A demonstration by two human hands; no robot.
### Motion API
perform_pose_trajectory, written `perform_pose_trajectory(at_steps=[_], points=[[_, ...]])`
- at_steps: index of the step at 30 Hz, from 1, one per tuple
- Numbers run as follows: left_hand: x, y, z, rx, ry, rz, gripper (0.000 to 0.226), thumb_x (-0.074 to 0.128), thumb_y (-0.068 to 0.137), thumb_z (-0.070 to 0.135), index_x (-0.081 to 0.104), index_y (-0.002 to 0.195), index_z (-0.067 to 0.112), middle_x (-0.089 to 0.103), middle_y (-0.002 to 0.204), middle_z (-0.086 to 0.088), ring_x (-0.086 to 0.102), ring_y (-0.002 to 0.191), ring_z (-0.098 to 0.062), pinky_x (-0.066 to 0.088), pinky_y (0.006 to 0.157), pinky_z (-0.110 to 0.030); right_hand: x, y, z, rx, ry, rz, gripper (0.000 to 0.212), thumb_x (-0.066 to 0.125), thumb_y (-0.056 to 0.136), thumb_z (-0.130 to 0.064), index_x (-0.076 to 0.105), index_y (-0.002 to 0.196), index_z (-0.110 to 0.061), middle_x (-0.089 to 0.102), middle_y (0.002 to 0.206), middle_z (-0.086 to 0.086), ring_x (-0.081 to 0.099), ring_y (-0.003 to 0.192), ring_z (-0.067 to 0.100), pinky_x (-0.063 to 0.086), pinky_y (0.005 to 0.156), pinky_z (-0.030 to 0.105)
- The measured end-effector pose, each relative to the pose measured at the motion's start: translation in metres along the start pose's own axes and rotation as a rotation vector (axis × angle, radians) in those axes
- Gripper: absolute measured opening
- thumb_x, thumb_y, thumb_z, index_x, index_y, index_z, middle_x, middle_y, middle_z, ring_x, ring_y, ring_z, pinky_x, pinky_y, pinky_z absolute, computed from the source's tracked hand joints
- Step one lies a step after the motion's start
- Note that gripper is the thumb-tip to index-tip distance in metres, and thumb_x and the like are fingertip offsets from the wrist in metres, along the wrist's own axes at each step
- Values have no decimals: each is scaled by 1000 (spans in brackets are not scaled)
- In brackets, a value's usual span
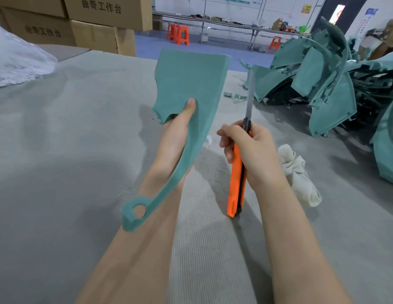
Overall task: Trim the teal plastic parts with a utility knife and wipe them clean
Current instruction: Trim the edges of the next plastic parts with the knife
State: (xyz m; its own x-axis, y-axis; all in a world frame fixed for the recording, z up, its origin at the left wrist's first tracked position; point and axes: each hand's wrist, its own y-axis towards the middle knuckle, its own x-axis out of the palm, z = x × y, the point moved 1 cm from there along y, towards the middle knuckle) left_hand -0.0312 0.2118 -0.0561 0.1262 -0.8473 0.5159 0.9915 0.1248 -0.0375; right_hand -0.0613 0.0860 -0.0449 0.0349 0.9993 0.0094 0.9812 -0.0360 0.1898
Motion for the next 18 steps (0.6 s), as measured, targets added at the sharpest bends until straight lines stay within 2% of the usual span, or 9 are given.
perform_pose_trajectory(at_steps=[4, 6, 9, 11, 14, 18], points=[[-2, 1, 0, 5, -51, 63, 15, 60, 93, 35, 64, 103, 25, 66, 87, 13, 62, 75, -4, 47, 80, -27, -6, 2, 3, 34, -118, -13, 29, 63, 92, -15, 55, 64, -11, 55, 52, -1, 43, 36, 9, 37, 41, 18], [-2, 1, 1, 10, -41, 86, 15, 60, 93, 37, 64, 100, 24, 66, 87, 12, 62, 76, -5, 47, 82, -27, -3, 1, 3, 49, -148, -77, 26, 64, 91, -14, 57, 67, -11, 56, 53, -2, 44, 37, 8, 38, 41, 19], [-2, 0, 2, 19, -10, 115, 29, 58, 93, 41, 65, 108, 17, 61, 81, 8, 58, 69, -8, 45, 71, -24, 0, 0, 3, 81, -131, -170, 9, 61, 91, -8, 65, 84, -11, 69, 68, -3, 44, 38, 8, 38, 41, 18], [-1, -2, 4, 21, 20, 129, 37, 57, 93, 42, 65, 114, 12, 63, 83, 6, 59, 66, -10, 45, 57, -19, 1, -1, 3, 96, -114, -221, 8, 61, 91, -7, 67, 90, -11, 73, 76, -1, 43, 38, 7, 37, 42, 18], [2, -7, 5, 67, 19, 131, 25, 55, 96, 36, 67, 99, 15, 69, 81, 7, 64, 63, -6, 46, 50, -14, 6, -2, 5, 66, -145, -270, 12, 63, 92, -13, 66, 80, -11, 71, 71, 0, 44, 39, 8, 37, 42, 18], [4, -13, 9, 99, 53, 98, 19, 54, 97, 33, 63, 88, 19, 65, 61, 16, 61, 53, 1, 44, 46, -11, 8, 0, 8, 66, -110, -230, 17, 60, 90, -5, 60, 73, -9, 62, 57, 0, 42, 37, 8, 34, 39, 18]])
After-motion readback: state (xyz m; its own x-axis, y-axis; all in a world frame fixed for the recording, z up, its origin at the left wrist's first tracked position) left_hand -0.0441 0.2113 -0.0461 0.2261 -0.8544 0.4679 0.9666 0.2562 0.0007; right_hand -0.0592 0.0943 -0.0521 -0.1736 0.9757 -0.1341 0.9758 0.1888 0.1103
